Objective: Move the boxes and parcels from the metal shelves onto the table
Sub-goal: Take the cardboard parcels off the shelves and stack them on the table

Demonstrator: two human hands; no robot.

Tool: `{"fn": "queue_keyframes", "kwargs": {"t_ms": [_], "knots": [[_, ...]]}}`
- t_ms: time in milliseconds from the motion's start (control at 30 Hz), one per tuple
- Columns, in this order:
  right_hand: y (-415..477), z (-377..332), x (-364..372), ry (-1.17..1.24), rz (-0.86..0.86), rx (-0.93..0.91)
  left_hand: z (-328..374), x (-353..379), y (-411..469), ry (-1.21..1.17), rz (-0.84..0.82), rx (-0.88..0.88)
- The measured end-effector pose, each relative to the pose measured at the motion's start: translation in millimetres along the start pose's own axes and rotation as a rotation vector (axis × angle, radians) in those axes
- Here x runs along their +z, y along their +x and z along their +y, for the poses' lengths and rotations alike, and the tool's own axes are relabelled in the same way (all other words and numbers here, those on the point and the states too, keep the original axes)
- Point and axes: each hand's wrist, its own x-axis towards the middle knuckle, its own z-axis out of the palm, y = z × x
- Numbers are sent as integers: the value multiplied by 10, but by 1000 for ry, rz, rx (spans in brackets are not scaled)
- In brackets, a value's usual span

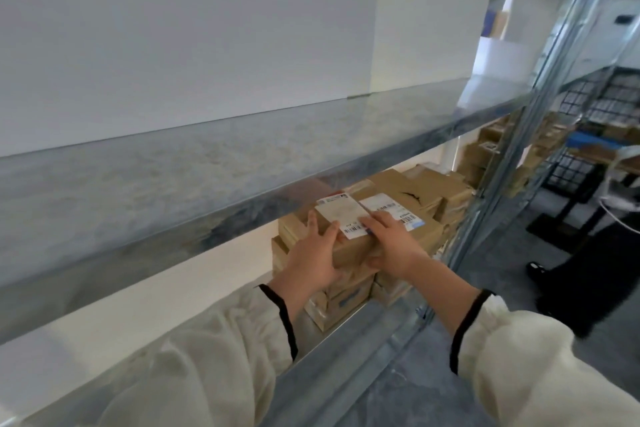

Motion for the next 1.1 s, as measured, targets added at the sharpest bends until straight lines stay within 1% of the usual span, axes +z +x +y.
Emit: {"fn": "queue_keyframes", "kwargs": {"t_ms": [200, 433, 533, 600, 733, 833, 1100], "knots": [[132, 14, 24, 65, 13, -68, 9, 42, 93, -14, 17, -43], [138, -1, 2, -5, 33, -181, -25, -6, 3, -3, 30, -91], [102, -101, -45, -27, 54, -264, -72, -82, -140, 13, 62, -127], [53, -222, -38, -40, 46, -331, -103, -104, -313, 18, 81, -193], [-98, -567, 106, -123, -31, -473, -230, -26, -800, -2, 115, -356], [-208, -887, 267, -134, -70, -585, -376, 28, -1230, -24, 158, -485], [-817, -2116, 716, -60, -137, -956, -766, -98, -2711, -45, 235, -830]]}}
